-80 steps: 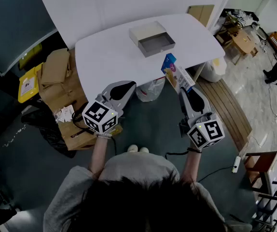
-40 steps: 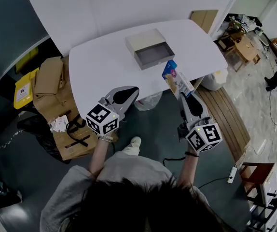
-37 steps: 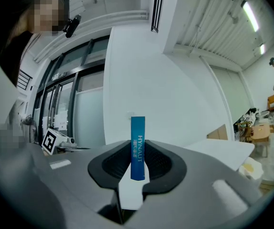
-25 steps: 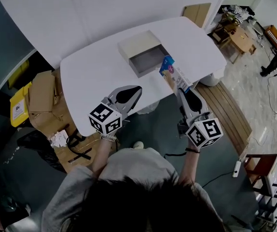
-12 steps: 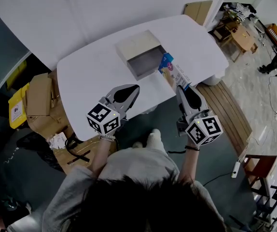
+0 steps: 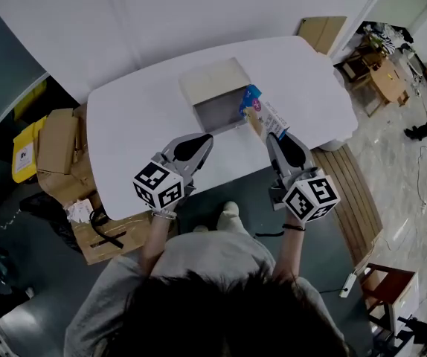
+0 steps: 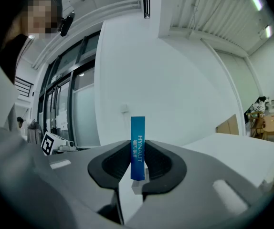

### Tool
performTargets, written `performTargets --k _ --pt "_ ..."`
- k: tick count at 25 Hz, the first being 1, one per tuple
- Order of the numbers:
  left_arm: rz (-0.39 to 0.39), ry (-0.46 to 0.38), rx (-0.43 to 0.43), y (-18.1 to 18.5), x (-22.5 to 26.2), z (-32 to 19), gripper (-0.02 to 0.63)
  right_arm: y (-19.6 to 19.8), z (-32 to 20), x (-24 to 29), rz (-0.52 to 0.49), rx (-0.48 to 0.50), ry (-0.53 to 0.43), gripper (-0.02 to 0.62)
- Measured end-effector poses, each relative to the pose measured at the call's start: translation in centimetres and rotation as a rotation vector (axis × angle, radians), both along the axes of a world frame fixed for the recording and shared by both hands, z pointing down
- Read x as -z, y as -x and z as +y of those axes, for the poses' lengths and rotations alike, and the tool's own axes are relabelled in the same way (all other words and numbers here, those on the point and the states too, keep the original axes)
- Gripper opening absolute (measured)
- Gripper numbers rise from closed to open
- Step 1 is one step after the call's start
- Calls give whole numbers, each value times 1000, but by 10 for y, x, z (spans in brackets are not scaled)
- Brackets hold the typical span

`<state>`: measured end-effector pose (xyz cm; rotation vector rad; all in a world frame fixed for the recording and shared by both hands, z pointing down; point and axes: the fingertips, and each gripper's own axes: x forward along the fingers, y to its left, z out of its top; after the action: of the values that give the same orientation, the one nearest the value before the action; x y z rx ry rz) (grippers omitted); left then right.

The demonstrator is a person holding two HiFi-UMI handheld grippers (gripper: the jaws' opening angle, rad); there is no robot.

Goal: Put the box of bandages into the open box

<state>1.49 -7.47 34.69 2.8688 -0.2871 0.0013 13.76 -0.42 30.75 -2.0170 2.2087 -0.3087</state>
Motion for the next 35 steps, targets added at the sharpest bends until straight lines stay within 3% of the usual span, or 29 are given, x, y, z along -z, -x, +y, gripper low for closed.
performTargets --k 19,35 --pt "-11 45 281 -29 -12 -58 -5 -49 -87 -14 -20 294 51 94" --pt "-58 134 332 -16 -38 -81 -5 -35 -124 -44 -75 390 168 94"
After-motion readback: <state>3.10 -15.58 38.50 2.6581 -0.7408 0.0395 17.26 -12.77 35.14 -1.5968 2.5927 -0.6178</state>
